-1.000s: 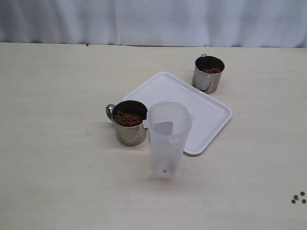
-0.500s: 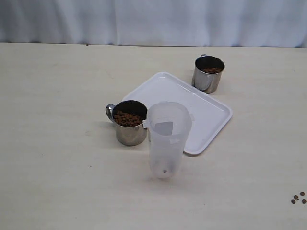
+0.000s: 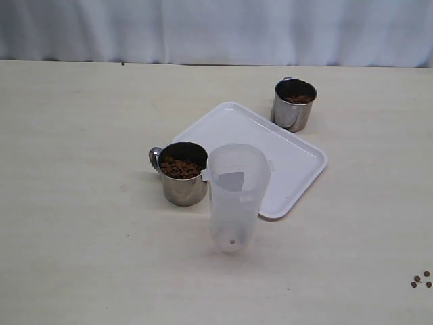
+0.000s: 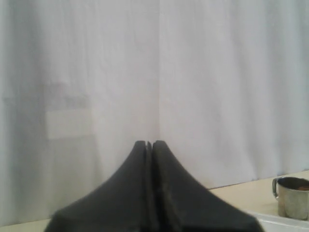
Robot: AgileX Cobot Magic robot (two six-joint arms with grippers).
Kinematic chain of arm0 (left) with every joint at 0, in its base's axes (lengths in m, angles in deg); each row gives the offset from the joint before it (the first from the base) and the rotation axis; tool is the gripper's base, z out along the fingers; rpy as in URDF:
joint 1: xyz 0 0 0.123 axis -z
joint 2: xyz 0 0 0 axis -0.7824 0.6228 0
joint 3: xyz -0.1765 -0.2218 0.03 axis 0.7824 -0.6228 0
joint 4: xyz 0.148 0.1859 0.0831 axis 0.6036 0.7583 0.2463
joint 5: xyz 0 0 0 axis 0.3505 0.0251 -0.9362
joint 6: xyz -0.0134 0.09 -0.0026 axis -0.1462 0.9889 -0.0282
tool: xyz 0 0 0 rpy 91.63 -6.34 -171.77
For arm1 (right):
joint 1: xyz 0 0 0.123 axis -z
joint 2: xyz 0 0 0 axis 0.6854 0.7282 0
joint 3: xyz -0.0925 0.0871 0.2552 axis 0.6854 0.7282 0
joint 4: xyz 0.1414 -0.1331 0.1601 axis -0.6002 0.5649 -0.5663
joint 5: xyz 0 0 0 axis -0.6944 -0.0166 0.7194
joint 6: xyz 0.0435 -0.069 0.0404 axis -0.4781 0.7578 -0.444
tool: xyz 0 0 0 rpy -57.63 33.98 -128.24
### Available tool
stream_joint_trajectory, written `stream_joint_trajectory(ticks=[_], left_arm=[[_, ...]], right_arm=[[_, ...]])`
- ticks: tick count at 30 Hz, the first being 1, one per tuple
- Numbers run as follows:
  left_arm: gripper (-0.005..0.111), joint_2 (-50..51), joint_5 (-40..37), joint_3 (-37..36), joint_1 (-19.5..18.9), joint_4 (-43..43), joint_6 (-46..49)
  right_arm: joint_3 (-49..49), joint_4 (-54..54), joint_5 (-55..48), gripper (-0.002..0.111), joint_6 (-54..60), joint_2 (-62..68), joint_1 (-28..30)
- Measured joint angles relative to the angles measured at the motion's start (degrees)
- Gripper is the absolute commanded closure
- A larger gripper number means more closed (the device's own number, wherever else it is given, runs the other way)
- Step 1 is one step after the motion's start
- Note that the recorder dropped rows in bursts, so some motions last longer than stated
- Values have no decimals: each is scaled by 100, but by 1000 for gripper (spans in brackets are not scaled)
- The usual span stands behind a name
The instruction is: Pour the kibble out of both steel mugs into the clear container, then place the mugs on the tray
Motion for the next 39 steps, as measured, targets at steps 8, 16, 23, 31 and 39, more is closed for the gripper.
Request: stream_joint_trajectory(ticks=[8,16,23,31,39], left_arm=[[107,1,-687,0,0,192,-854],[107,1,-1204,0,0,305,-905],[107,1,-1171,0,0,316,-926],[107,1,-1171,0,0,377,-926],[107,1,-1171,0,0,391,-926]], right_arm=[[0,0,0,103,0,0,0],[0,0,0,103,0,0,0],[0,0,0,103,0,0,0],[0,0,0,103,0,0,0],[0,0,0,103,0,0,0]])
